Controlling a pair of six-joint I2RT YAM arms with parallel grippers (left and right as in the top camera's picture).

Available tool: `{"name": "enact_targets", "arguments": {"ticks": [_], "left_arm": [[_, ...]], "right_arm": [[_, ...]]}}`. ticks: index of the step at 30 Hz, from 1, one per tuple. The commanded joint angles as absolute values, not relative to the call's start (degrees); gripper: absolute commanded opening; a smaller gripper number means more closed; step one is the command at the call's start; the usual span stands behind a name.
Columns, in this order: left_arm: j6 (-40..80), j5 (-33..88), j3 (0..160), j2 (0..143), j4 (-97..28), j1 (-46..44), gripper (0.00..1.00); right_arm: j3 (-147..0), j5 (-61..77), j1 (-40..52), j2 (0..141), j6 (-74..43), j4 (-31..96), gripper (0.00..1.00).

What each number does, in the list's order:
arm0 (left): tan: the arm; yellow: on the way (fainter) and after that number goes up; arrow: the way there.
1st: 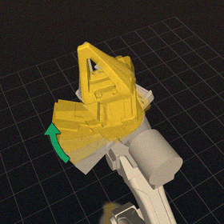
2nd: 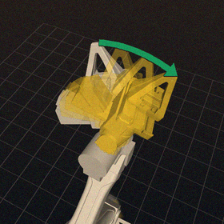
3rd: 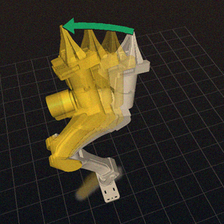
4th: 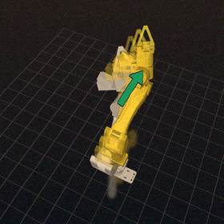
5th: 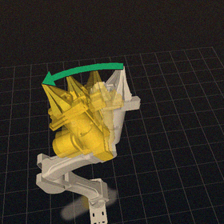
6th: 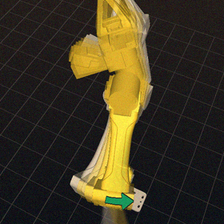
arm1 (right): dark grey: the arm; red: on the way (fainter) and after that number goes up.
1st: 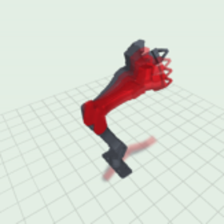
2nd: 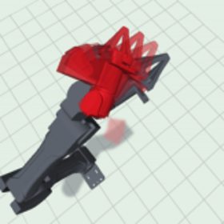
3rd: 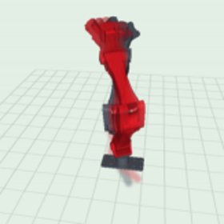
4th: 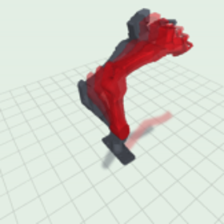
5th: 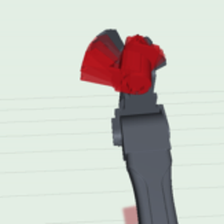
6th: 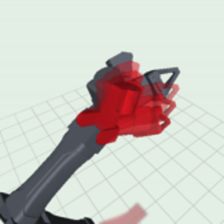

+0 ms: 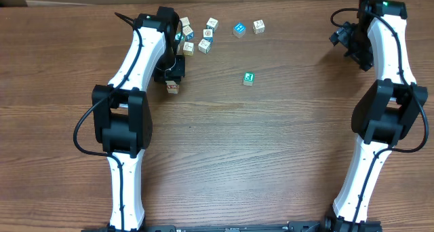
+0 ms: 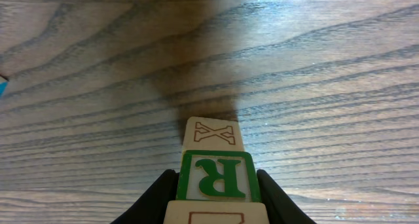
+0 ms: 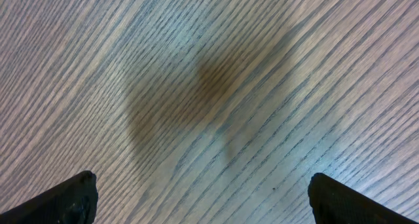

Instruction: Form a tower

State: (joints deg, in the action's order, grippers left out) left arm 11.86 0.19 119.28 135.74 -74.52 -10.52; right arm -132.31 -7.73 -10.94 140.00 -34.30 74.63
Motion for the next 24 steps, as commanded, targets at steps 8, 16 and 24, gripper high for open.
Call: {"name": "enact_targets", "arguments": {"ticks": [8,16,24], "left_arm": [[11.6,-2.0,119.0,133.9,-74.6,-10.5,0.38],[11.3,-2.0,119.0,133.9,-74.5,-10.5,0.42],[9.1,-1.9,119.0,133.9,-74.6,-10.5,0.38]], "right_arm": [[-132.8,-7.9,-11.1,137.2,-34.3,74.6,1.00],[-132.8,-7.9,-11.1,137.2,-34.3,74.6,1.00],[-132.8,-7.9,-11.1,137.2,-34.3,74.6,1.00]]}}
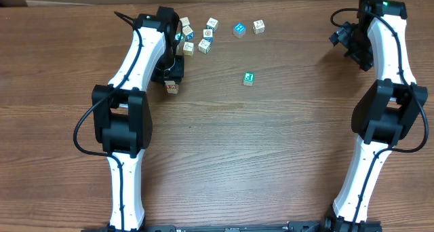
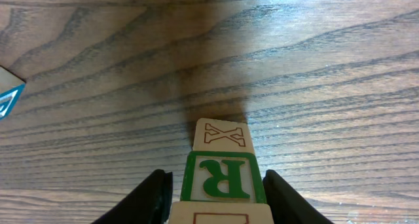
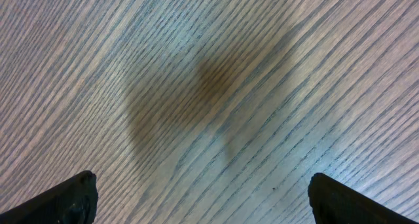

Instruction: Form a tower

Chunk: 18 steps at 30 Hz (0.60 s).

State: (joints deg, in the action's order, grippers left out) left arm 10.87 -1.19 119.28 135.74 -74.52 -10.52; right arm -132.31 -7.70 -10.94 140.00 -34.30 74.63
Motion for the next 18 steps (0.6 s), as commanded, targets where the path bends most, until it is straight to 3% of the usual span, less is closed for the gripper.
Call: {"name": "enact_targets", "arguments": {"ticks": [1,18], "left_arm": [[9.1,-1.9,119.0,133.9,-74.6,-10.5,0.36],[6.6,-1.9,119.0,133.9,-74.6,-10.6,0.34]], "right_arm": [[-132.8,-7.9,-11.1,137.2,-34.3,74.6,1.00],[-132.8,-7.9,-11.1,137.2,-34.3,74.6,1.00]]}}
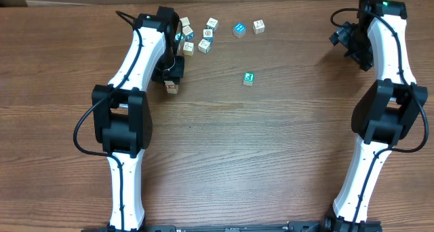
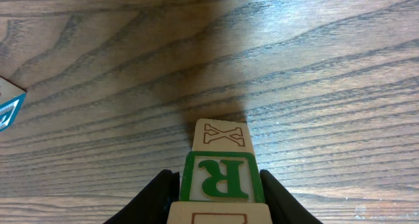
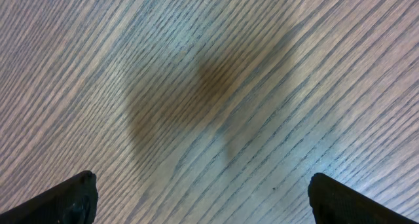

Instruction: Form a tower

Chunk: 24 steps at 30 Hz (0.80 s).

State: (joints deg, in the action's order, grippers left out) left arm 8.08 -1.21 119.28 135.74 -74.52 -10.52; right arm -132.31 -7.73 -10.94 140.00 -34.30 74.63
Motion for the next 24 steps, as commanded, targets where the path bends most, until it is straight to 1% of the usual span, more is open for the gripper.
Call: {"name": "enact_targets", "arguments": {"ticks": [1,6,7,9,12,13,17,20,24], "left_arm": [[6.6,-1.9,119.0,133.9,-74.6,-10.5,0.34],[6.6,-1.9,119.0,133.9,-74.7,-10.5,0.37],[6.6,-1.9,119.0,133.9,-74.7,-10.5,0.39],[6.6,-1.9,119.0,133.9,-74.7,-10.5,0.47],[6.6,-1.9,119.0,133.9,-74.7,-10.5,0.63],[6.6,-1.9,119.0,133.9,-74.7,-10.5,0.64],[6.6,-1.8,119.0,133.9,-74.7,-10.6,0.67],[6.6,-1.7,118.3,133.9,-74.4,-10.6,0.72],[6.6,-1.7,115.6,133.9,-72.9,-10.6,0.73]], "right_arm": [[-132.8,-7.9,-11.1,137.2,-34.3,74.6,1.00],[-132.8,-7.9,-11.1,137.2,-34.3,74.6,1.00],[-132.8,-7.9,-11.1,137.2,-34.3,74.6,1.00],[-132.8,-7.9,-11.1,137.2,-34.3,74.6,1.00],[-132.8,-7.9,-11.1,137.2,-34.3,74.6,1.00],[-132.8,-7.9,-11.1,137.2,-34.3,74.6,1.00],[-132.8,-7.9,-11.1,137.2,-34.3,74.6,1.00],[-132.8,-7.9,-11.1,137.2,-34.3,74.6,1.00],[-132.8,-7.9,-11.1,137.2,-34.3,74.6,1.00]]}}
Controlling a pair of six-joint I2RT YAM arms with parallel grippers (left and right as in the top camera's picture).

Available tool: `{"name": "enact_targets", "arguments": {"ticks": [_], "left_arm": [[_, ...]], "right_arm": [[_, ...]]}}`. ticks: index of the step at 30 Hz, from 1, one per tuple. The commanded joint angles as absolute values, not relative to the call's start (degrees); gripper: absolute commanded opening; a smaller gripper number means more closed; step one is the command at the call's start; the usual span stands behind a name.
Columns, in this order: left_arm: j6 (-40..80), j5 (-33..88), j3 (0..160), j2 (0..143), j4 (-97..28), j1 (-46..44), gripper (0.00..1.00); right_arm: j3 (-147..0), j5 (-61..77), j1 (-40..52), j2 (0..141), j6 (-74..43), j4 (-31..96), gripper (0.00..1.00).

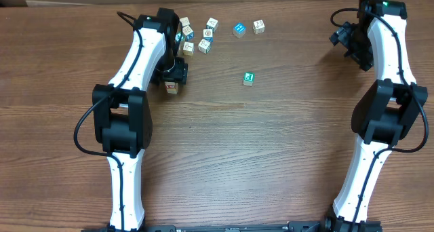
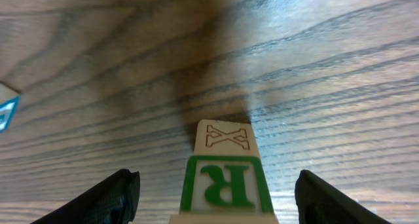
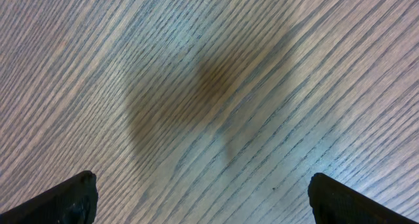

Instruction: Form a tower

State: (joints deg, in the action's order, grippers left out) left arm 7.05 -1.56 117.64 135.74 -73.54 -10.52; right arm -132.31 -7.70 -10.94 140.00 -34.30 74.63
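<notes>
In the left wrist view three wooden blocks line up: a block with a brown X (image 2: 226, 137), a green R block (image 2: 226, 183), and a cream block cut off by the bottom edge. My left gripper (image 2: 222, 199) is open, its fingers (image 2: 121, 192) wide apart on either side of the R block and touching nothing. From overhead only a red-marked block (image 1: 172, 88) shows, just below the left gripper (image 1: 174, 74). My right gripper (image 3: 204, 199) is open over bare wood at the far right (image 1: 349, 39).
Several loose letter blocks (image 1: 196, 35) lie behind the left gripper. A blue block (image 1: 239, 30) and a tan block (image 1: 258, 26) sit further right. A green block (image 1: 249, 78) lies alone mid-table. A blue block's corner (image 2: 5, 109) shows at the left wrist view's left edge.
My left gripper has opened: its fingers were close against the green R block and now stand far apart from it. The blocks stayed in place. The right arm is unchanged.
At all three earlier moments my left fingers hugged the green R block set against the X block, shifting only slightly. Now they are spread wide and the blocks stand free. The right gripper stayed open over bare table throughout.
</notes>
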Motion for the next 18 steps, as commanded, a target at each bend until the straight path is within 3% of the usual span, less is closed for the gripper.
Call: {"name": "enact_targets", "arguments": {"ticks": [1,8,12,18], "left_arm": [[6.6,-1.7,114.9,133.9,-72.1,-10.6,0.73],[6.9,-1.7,114.5,133.9,-71.0,-10.6,0.57],[6.9,-1.7,114.5,133.9,-70.8,-10.6,0.39],[6.9,-1.7,114.5,133.9,-70.6,-10.6,0.29]], "right_arm": [[-132.8,-7.9,-11.1,137.2,-34.3,74.6,1.00],[-132.8,-7.9,-11.1,137.2,-34.3,74.6,1.00],[-132.8,-7.9,-11.1,137.2,-34.3,74.6,1.00],[-132.8,-7.9,-11.1,137.2,-34.3,74.6,1.00]]}}
